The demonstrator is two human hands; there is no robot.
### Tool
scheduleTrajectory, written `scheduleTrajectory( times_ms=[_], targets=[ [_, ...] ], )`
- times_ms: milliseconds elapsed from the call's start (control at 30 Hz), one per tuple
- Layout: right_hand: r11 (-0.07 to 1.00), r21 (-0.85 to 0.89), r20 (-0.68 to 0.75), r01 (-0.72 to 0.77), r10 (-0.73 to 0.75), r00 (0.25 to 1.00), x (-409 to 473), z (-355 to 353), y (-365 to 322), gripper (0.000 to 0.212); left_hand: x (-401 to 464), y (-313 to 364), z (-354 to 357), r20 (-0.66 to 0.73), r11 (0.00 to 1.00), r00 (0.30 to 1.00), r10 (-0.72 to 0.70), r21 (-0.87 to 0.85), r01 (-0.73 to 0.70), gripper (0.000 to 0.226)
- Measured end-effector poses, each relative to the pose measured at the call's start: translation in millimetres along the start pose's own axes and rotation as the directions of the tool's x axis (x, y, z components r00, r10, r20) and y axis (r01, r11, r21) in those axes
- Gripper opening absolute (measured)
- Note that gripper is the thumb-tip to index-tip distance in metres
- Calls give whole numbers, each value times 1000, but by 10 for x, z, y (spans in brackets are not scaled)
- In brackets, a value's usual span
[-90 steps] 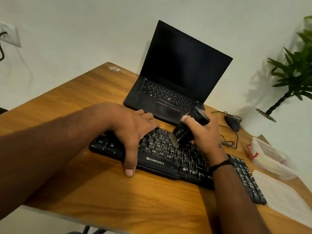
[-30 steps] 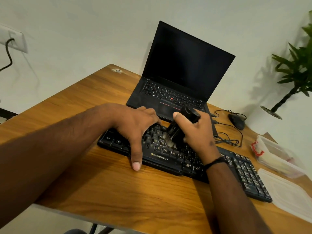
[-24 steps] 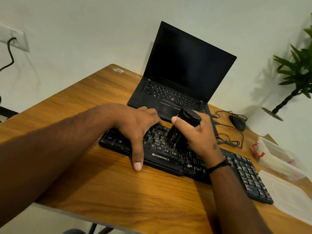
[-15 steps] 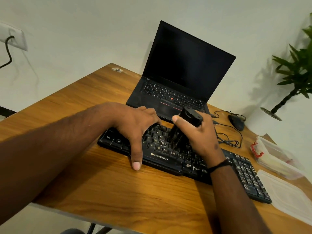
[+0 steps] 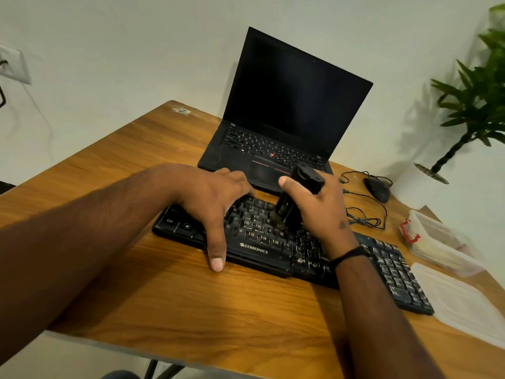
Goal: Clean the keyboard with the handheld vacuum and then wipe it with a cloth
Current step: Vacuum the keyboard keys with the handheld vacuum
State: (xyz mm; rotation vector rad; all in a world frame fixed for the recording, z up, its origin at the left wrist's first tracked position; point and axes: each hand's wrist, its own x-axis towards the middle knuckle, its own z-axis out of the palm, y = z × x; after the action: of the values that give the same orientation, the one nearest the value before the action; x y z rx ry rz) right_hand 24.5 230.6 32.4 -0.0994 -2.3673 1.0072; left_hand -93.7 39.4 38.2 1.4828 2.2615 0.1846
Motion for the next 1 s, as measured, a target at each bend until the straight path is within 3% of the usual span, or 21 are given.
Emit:
scheduleTrajectory(
  times_ms=[100,233,333,400,467,567,700,833,1000],
  targets=[
    [997,77,66,28,-34,997,-61,53,-73,37,3,7,6,-1,1000,1000,1,5,-1,142],
    [998,-69,-69,12,-17,997,-4,60,-30,45,3,17,-11,1,1000,1000,2,-6,-2,139],
    [999,38,-123,4,0,992,-28,-21,-17,37,0,7,-7,11,1000,1000,10,-16,-10,140],
    [991,134,-51,22,-15,999,-61,29,-121,24,-1,3,-3,11,1000,1000,-1,-12,2,145],
    [993,112,113,35,-48,992,-73,85,-202,20,-9,15,-6,14,1000,1000,-16,8,16,149],
    [996,84,291,35,-58,955,-66,1,-233,19,-15,36,-7,12,1000,1000,-18,11,18,137],
    [984,177,186,0,-34,982,-97,-24,-242,18,-17,48,-1,-7,1000,1000,-23,3,23,131],
    [990,134,288,-42,2,958,-86,36,-251,12,-20,55,1,-7,999,999,-35,-22,35,135],
    [987,163,183,12,-42,982,-94,43,-242,10,-17,64,2,-16,999,999,-40,-38,39,139]
  ],
)
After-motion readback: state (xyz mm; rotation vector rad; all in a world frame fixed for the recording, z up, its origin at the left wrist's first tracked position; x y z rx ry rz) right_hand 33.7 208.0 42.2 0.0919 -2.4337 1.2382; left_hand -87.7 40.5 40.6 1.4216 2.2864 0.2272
